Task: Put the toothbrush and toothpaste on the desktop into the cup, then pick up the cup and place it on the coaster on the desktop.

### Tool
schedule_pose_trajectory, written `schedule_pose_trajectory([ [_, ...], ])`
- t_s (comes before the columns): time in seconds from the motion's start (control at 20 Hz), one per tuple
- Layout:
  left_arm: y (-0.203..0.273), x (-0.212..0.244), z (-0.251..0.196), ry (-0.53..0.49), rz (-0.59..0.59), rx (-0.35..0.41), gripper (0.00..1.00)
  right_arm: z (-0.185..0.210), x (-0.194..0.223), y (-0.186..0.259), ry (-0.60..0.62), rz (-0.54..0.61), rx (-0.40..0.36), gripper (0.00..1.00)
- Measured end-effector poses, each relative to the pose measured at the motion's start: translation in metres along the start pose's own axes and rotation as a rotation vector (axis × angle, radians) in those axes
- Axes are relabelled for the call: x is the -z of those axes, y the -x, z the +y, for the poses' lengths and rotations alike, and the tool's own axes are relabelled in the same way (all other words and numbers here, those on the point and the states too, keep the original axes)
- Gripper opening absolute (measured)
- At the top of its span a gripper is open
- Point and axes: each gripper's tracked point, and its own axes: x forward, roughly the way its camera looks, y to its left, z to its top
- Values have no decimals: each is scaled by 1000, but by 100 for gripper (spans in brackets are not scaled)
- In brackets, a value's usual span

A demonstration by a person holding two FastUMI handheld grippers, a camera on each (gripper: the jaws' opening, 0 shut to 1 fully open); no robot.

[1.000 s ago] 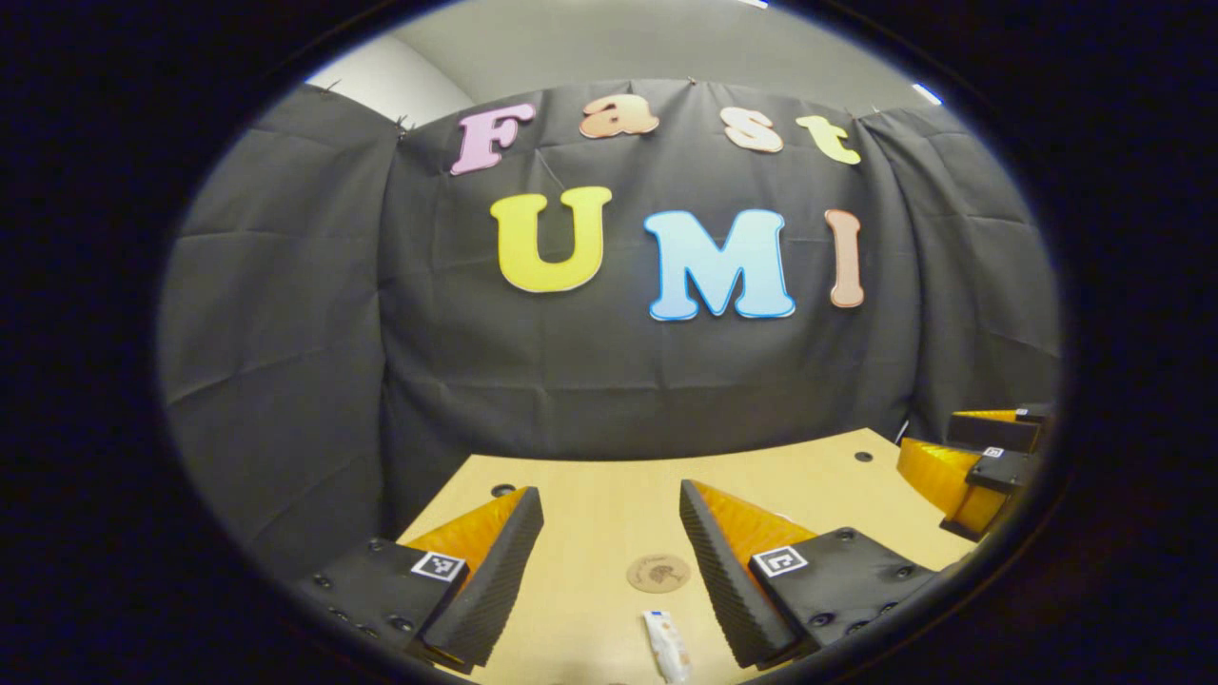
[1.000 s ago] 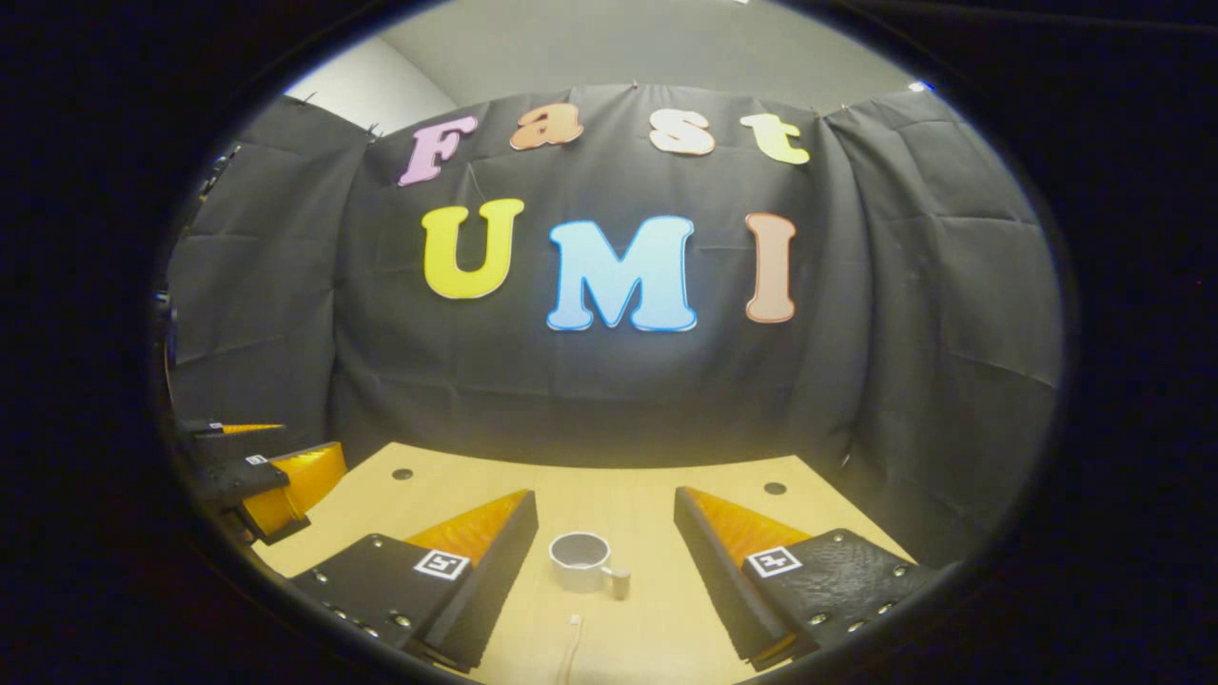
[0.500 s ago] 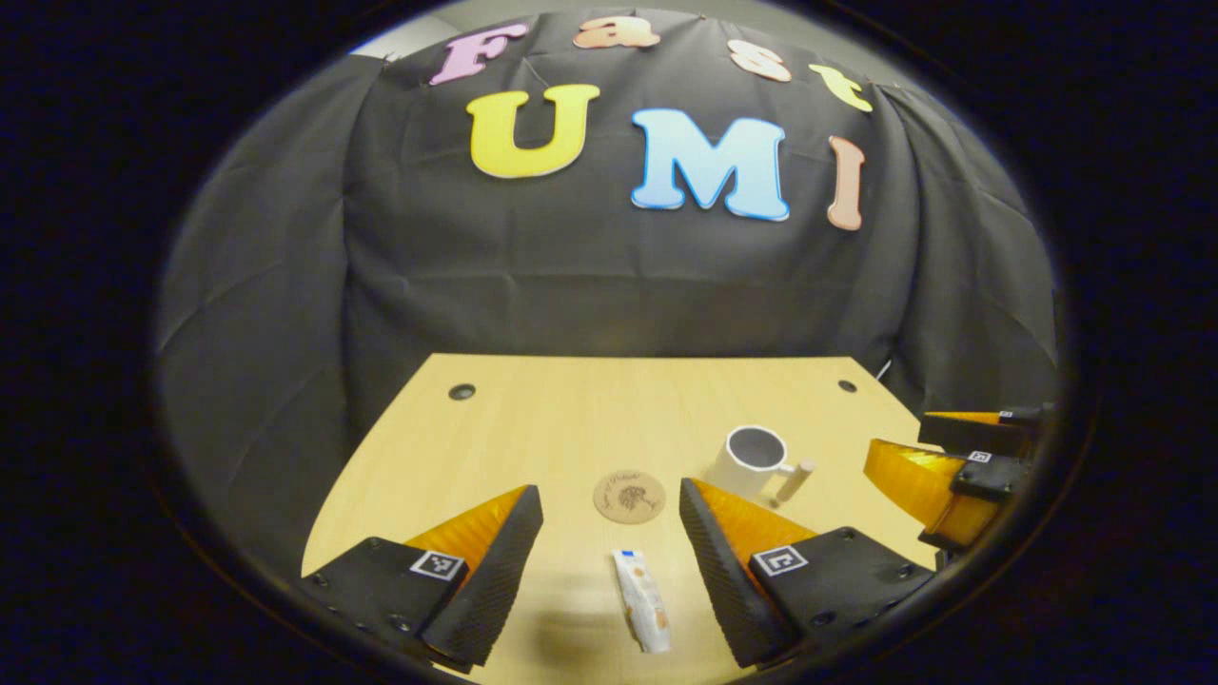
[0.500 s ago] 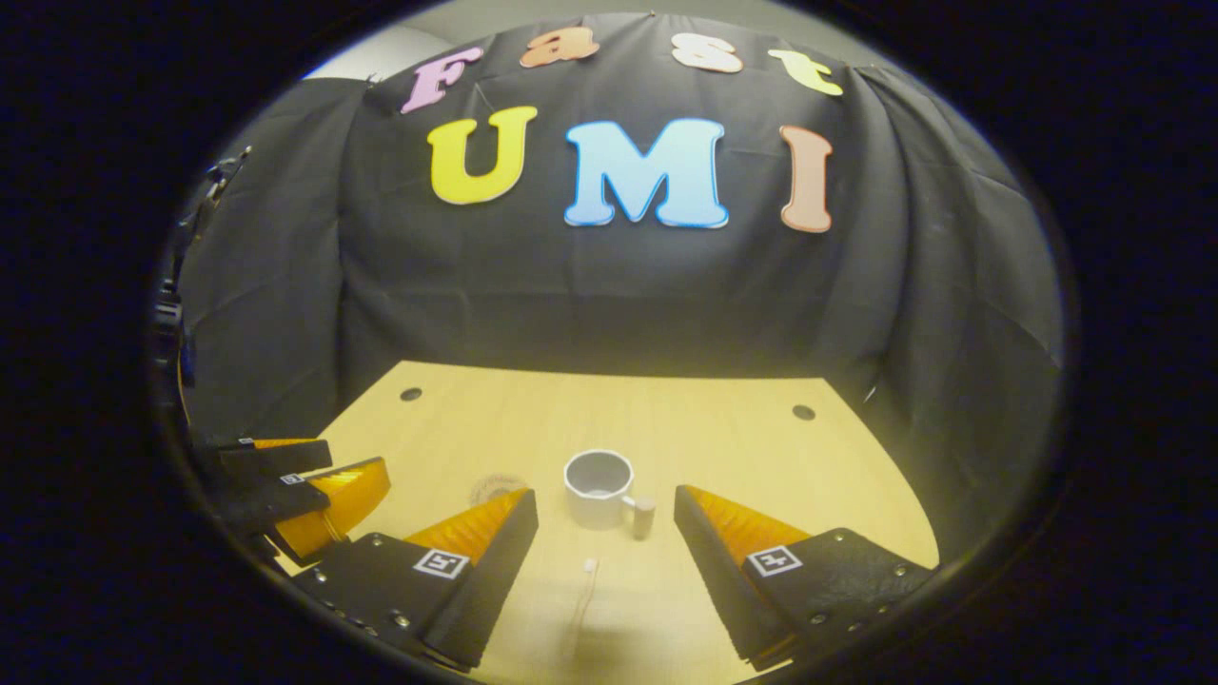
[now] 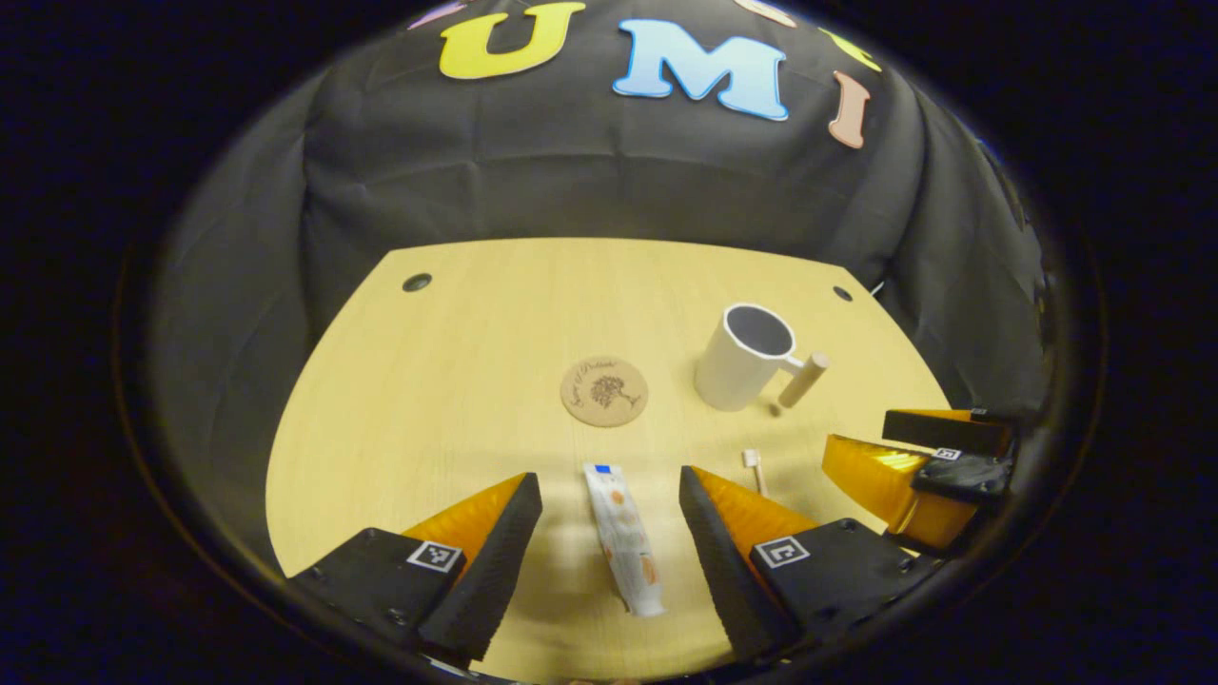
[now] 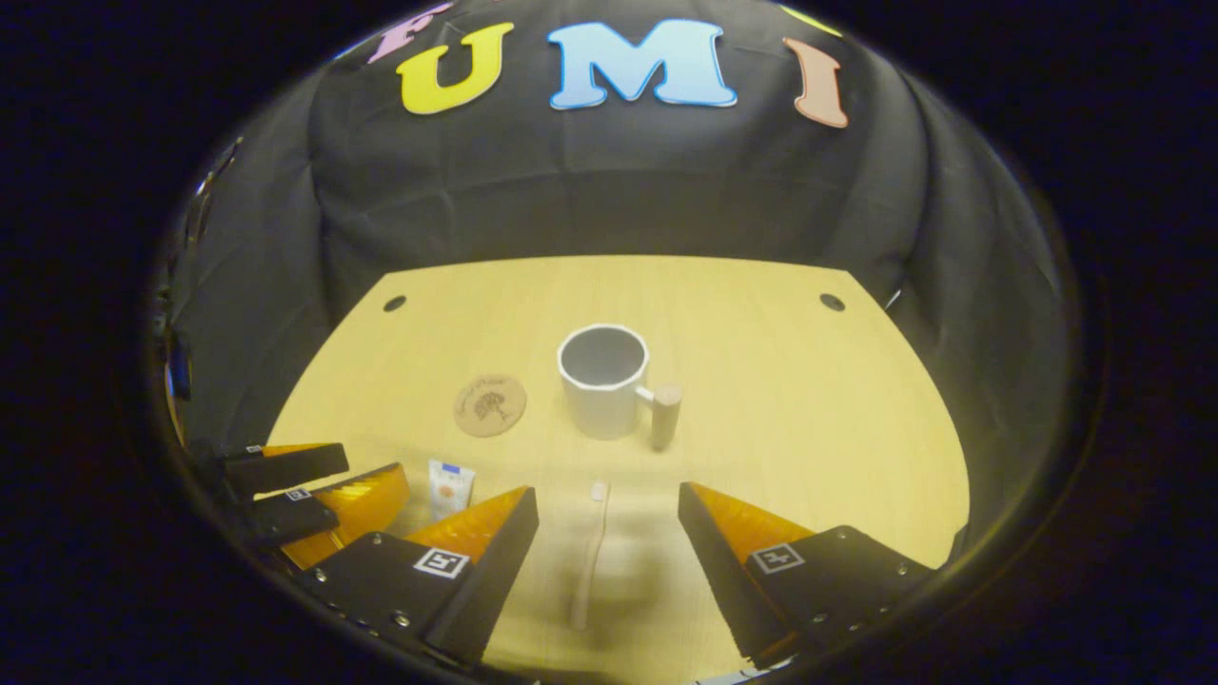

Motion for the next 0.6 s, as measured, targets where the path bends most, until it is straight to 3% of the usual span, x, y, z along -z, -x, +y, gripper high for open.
schedule_pose_trajectory([
  [0.2, -25, 29, -3, 10, 114, 6, 97, 9, 42, -20, -18, 205, -23, 90],
  [0.6, -67, 77, -6, 21, 269, -9, 96, 12, 78, -54, -27, 380, -4, 87],
])
